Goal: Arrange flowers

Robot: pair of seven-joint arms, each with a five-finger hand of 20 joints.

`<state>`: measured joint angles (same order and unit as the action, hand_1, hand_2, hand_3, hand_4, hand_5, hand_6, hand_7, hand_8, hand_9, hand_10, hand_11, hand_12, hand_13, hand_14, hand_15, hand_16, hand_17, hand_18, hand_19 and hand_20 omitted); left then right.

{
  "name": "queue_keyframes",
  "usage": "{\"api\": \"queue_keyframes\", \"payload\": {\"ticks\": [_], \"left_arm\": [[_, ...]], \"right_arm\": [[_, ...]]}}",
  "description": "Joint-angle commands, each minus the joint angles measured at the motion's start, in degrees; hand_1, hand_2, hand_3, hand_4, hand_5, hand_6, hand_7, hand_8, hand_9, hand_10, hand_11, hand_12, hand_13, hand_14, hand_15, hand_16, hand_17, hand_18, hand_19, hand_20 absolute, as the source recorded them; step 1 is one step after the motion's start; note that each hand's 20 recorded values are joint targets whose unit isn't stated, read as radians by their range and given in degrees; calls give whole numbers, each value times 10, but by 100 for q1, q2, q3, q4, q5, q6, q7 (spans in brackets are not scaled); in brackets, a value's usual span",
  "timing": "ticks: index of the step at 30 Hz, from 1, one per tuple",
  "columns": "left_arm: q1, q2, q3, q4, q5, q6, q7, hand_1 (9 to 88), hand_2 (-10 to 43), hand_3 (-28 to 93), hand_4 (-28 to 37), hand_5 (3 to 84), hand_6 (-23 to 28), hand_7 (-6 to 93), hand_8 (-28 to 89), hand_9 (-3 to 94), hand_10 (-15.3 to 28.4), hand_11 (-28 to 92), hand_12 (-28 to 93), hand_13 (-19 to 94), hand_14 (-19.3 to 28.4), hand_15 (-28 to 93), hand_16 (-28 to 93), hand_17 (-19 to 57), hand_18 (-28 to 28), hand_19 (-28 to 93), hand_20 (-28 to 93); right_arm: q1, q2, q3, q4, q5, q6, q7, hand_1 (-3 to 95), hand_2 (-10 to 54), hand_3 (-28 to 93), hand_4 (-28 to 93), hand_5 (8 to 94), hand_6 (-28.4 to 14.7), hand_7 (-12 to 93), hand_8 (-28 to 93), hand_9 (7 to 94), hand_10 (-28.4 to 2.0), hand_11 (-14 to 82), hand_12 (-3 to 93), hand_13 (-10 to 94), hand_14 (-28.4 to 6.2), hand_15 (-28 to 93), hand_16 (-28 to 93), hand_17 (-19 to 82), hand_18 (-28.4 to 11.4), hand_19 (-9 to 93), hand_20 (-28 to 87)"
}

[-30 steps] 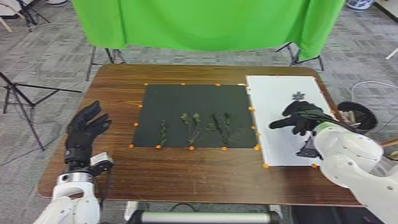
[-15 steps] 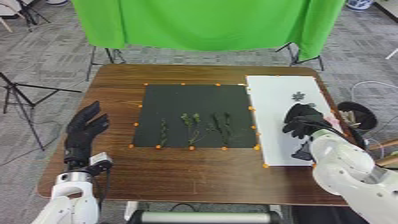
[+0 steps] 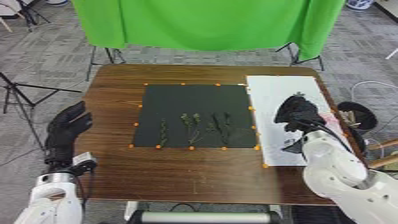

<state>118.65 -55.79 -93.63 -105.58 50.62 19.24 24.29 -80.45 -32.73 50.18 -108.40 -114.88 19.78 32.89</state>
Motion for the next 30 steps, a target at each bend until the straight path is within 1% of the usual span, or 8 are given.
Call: {"api": "queue_keyframes", "payload": {"ticks": [1,10,14,16,17,19,23,30], "left_arm": [[386,19,-247,-41,-186,222,7,562,-52,685,-89,402,-1,290,-137,327,100,264,101,336,122,240,-22,182,102,160,281],[428,25,-162,-76,-225,320,82,545,-54,690,-92,410,0,285,-133,332,100,263,100,336,124,233,-22,171,102,157,269],[433,61,-119,-114,-246,373,136,543,-54,689,-94,412,-1,283,-132,334,99,262,102,337,124,231,-19,164,103,155,261],[379,65,-96,-86,-244,346,149,541,-54,688,-93,412,-1,283,-132,334,99,262,102,336,124,231,-18,159,103,153,257],[417,81,-78,-145,-247,400,147,540,-54,688,-92,412,-1,282,-132,334,99,262,103,336,124,231,-18,157,103,153,255],[303,102,-30,-96,-207,340,107,539,-52,684,-93,411,-2,281,-131,335,99,261,103,335,123,230,-17,154,103,153,253],[247,180,35,-101,-179,364,129,536,-51,676,-89,409,-6,277,-129,334,97,255,103,335,122,227,-16,149,102,150,247],[4,176,256,19,-202,281,144,532,-47,658,-83,408,-8,274,-126,336,96,256,107,335,121,225,-12,143,99,143,237]], "right_arm": [[2050,-798,-1148,-149,487,-90,-728,682,-95,584,-188,784,-18,220,48,869,-132,36,292,930,-21,539,313,661,-84,929,442],[3997,-2455,-3084,806,1621,-861,-1539,663,-95,625,-217,797,-7,225,37,880,-130,32,290,936,-19,555,313,667,-88,932,468],[4394,-3053,-3570,1152,1755,-1158,-1777,651,-95,663,-248,806,-3,224,33,888,-127,31,289,937,-19,568,304,671,-92,932,489],[4521,-3310,-3776,1280,1721,-1223,-1804,646,-95,679,-263,817,2,226,31,893,-126,31,287,937,-19,573,298,673,-92,932,489],[4544,-3388,-3845,1317,1685,-1263,-1843,643,-95,686,-267,820,4,226,31,896,-126,30,285,937,-19,576,296,673,-92,932,489],[4657,-3537,-4022,1405,1636,-1389,-1809,631,-95,713,-277,832,7,226,28,902,-125,30,282,937,-18,583,286,675,-91,932,490],[4827,-3765,-4342,1580,1552,-1533,-1861,614,-95,745,-281,850,16,228,20,910,-118,28,273,937,-18,591,276,678,-92,932,494],[4854,-3990,-4640,1857,1215,-1773,-1848,600,-95,768,-282,857,24,231,0,895,-109,30,256,937,-18,594,267,679,-93,932,498]]}}
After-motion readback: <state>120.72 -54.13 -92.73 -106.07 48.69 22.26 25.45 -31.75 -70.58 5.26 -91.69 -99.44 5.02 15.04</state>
